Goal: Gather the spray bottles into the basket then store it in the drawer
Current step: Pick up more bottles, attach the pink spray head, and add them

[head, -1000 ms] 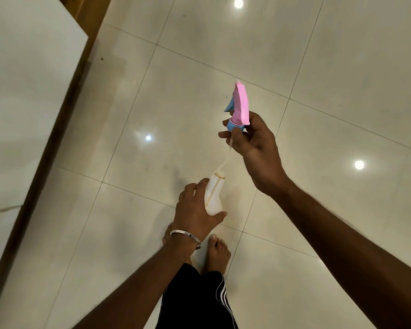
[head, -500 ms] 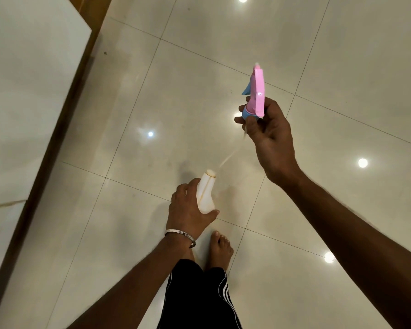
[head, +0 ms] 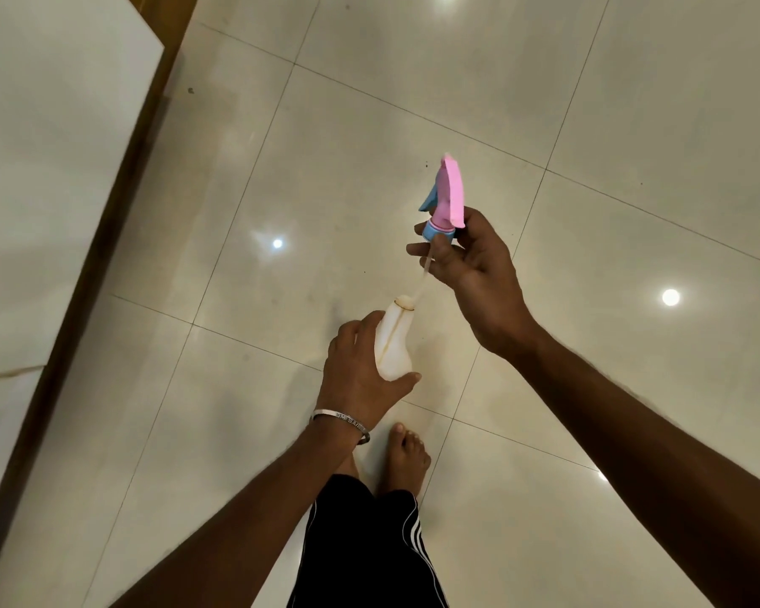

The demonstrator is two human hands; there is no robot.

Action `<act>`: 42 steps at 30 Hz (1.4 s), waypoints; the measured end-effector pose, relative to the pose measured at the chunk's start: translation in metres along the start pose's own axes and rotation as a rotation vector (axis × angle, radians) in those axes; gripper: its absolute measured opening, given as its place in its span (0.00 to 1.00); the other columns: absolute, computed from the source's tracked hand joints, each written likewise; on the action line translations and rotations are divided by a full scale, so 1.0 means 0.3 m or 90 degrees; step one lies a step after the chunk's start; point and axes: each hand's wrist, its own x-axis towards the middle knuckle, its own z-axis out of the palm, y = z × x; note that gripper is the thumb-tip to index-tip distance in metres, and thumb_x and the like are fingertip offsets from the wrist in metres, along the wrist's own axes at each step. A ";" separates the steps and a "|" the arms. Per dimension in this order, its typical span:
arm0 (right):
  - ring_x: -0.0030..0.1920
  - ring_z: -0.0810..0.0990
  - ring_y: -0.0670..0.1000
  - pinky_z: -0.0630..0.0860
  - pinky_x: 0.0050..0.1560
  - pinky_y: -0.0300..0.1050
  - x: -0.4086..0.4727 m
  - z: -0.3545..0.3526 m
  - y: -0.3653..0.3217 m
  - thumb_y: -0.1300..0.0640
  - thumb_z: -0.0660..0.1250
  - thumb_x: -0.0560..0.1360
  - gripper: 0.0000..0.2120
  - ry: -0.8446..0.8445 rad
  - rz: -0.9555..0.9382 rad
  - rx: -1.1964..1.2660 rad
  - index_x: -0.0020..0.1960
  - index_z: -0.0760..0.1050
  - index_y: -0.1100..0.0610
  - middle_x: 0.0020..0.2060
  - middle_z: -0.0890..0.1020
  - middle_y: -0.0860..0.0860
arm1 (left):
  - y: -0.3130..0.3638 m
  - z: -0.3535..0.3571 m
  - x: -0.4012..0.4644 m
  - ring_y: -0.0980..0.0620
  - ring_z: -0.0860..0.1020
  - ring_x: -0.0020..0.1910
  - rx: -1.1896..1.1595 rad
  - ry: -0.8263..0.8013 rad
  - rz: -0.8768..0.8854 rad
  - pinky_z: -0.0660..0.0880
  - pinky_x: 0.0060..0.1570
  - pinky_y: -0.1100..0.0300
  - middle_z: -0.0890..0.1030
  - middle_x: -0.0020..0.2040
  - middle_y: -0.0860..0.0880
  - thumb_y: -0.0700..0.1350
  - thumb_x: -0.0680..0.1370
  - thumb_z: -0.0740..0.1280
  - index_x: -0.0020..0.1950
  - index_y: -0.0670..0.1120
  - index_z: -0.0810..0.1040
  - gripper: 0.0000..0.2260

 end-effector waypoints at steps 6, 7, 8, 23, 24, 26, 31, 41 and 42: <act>0.56 0.85 0.52 0.80 0.60 0.50 -0.011 -0.012 0.055 0.60 0.61 0.83 0.15 -0.006 0.069 0.069 0.68 0.71 0.59 0.61 0.81 0.55 | 0.051 -0.016 0.029 0.51 0.71 0.60 -0.039 0.009 0.027 0.74 0.59 0.55 0.71 0.64 0.51 0.62 0.61 0.77 0.71 0.54 0.64 0.42; 0.57 0.85 0.52 0.80 0.60 0.48 -0.015 -0.014 0.063 0.60 0.62 0.83 0.15 -0.011 0.073 0.068 0.68 0.72 0.60 0.61 0.82 0.55 | 0.059 -0.018 0.031 0.51 0.72 0.60 -0.048 0.015 0.031 0.75 0.59 0.55 0.71 0.64 0.51 0.62 0.61 0.77 0.71 0.54 0.64 0.42; 0.58 0.84 0.52 0.79 0.60 0.47 -0.018 -0.017 0.071 0.61 0.63 0.82 0.15 -0.017 0.076 0.067 0.68 0.72 0.61 0.60 0.82 0.56 | 0.068 -0.019 0.033 0.52 0.72 0.60 -0.057 0.021 0.035 0.75 0.58 0.55 0.71 0.64 0.51 0.62 0.61 0.77 0.70 0.54 0.64 0.42; 0.61 0.82 0.57 0.80 0.56 0.47 -0.001 -0.102 0.112 0.60 0.64 0.81 0.12 -0.174 0.171 0.284 0.62 0.78 0.59 0.58 0.83 0.57 | 0.136 -0.084 0.027 0.53 0.78 0.56 -0.387 -0.150 -0.013 0.79 0.52 0.59 0.77 0.60 0.53 0.63 0.59 0.75 0.67 0.54 0.69 0.39; 0.60 0.82 0.57 0.81 0.56 0.48 -0.001 -0.101 0.114 0.60 0.64 0.81 0.12 -0.171 0.182 0.287 0.62 0.78 0.60 0.57 0.84 0.57 | 0.139 -0.084 0.023 0.53 0.78 0.56 -0.392 -0.149 -0.013 0.79 0.52 0.60 0.77 0.59 0.53 0.61 0.60 0.75 0.67 0.54 0.69 0.38; 0.57 0.84 0.57 0.82 0.55 0.48 0.001 -0.095 0.112 0.60 0.66 0.80 0.13 -0.146 0.203 0.277 0.62 0.78 0.63 0.56 0.84 0.58 | 0.152 -0.076 0.010 0.57 0.77 0.54 -0.359 -0.100 -0.004 0.77 0.48 0.68 0.76 0.57 0.58 0.60 0.60 0.76 0.65 0.57 0.68 0.36; 0.47 0.85 0.56 0.83 0.50 0.49 0.002 -0.036 0.102 0.60 0.74 0.75 0.14 0.039 0.251 0.204 0.58 0.80 0.64 0.48 0.84 0.59 | 0.189 -0.031 -0.003 0.52 0.75 0.55 -0.068 0.125 0.034 0.75 0.53 0.57 0.76 0.57 0.53 0.63 0.59 0.77 0.66 0.54 0.69 0.39; 0.49 0.86 0.55 0.83 0.53 0.50 0.028 -0.106 0.090 0.63 0.70 0.77 0.06 0.056 0.186 0.308 0.54 0.81 0.60 0.49 0.86 0.56 | 0.135 -0.083 0.047 0.46 0.80 0.57 -0.571 -0.052 -0.297 0.79 0.48 0.59 0.80 0.57 0.51 0.69 0.74 0.59 0.60 0.56 0.75 0.23; 0.50 0.86 0.55 0.83 0.54 0.50 0.029 -0.108 0.090 0.63 0.69 0.77 0.06 0.050 0.183 0.315 0.54 0.80 0.60 0.50 0.86 0.56 | 0.120 -0.084 0.051 0.42 0.81 0.56 -0.642 -0.169 -0.383 0.80 0.50 0.51 0.81 0.58 0.47 0.70 0.73 0.58 0.62 0.53 0.75 0.27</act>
